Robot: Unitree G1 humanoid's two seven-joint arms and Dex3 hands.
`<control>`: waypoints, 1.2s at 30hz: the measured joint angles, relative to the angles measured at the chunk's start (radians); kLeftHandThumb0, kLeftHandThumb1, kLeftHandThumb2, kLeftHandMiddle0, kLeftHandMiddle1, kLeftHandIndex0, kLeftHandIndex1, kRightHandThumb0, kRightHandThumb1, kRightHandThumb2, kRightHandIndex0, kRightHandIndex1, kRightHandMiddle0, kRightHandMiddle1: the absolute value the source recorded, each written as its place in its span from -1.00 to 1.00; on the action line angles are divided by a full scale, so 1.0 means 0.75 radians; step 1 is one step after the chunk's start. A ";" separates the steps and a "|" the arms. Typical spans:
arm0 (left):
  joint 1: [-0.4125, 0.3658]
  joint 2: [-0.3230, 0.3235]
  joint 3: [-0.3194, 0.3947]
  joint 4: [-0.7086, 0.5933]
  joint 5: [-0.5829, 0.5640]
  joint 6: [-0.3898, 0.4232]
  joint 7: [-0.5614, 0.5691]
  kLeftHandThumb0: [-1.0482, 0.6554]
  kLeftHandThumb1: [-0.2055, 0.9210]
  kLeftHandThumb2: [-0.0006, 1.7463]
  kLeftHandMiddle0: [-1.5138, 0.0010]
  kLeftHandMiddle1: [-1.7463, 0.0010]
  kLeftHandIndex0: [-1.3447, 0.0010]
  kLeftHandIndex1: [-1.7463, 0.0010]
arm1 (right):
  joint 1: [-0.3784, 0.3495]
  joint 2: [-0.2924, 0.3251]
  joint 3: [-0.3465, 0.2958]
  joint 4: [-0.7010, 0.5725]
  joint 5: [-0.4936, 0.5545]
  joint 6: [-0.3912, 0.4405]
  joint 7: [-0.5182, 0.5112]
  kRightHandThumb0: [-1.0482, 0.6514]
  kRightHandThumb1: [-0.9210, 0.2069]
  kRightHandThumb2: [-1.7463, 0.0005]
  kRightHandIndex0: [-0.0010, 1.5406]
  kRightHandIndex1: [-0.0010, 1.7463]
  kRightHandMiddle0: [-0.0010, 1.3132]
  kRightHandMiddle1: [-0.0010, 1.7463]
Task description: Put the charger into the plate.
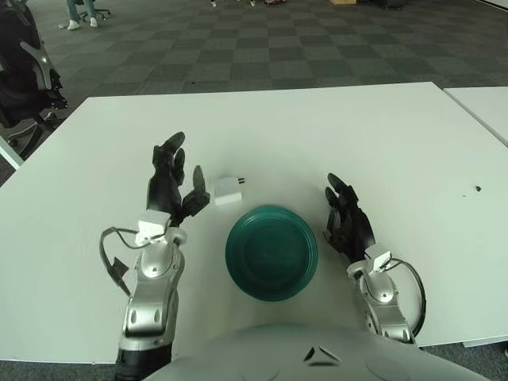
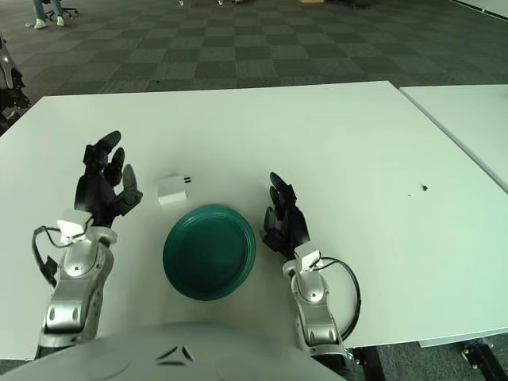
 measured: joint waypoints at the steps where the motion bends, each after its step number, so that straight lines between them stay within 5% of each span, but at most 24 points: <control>1: -0.021 0.026 -0.005 0.026 0.056 -0.013 0.007 -0.85 1.00 -0.11 0.62 0.99 1.00 0.13 | -0.005 0.000 0.000 0.004 0.000 0.000 -0.001 -0.86 -1.00 -0.12 -0.92 -1.00 -1.00 -0.67; 8: -0.209 0.303 -0.041 0.268 0.442 -0.152 0.021 -0.98 1.00 -0.15 0.64 1.00 1.00 0.03 | -0.041 0.007 -0.003 0.051 -0.012 0.003 -0.033 -0.82 -1.00 -0.10 -0.95 -1.00 -1.00 -0.70; 15: -0.388 0.506 -0.134 0.351 0.615 -0.143 -0.219 -1.00 1.00 -0.24 0.70 1.00 0.94 -0.06 | -0.072 0.018 -0.004 0.084 -0.027 0.004 -0.055 -0.80 -1.00 -0.09 -0.96 -1.00 -1.00 -0.76; 26: -0.585 0.547 -0.266 0.562 0.607 -0.181 -0.473 -1.00 1.00 -0.33 0.74 1.00 0.92 -0.06 | -0.079 0.025 0.001 0.086 -0.028 0.004 -0.054 -0.80 -1.00 -0.08 -0.97 -1.00 -1.00 -0.80; 36: -0.607 0.565 -0.367 0.616 0.569 -0.246 -0.671 -1.00 1.00 -0.32 0.74 1.00 0.91 -0.05 | -0.078 0.043 -0.005 0.086 -0.027 0.004 -0.059 -0.79 -1.00 -0.05 -1.00 -1.00 -1.00 -0.84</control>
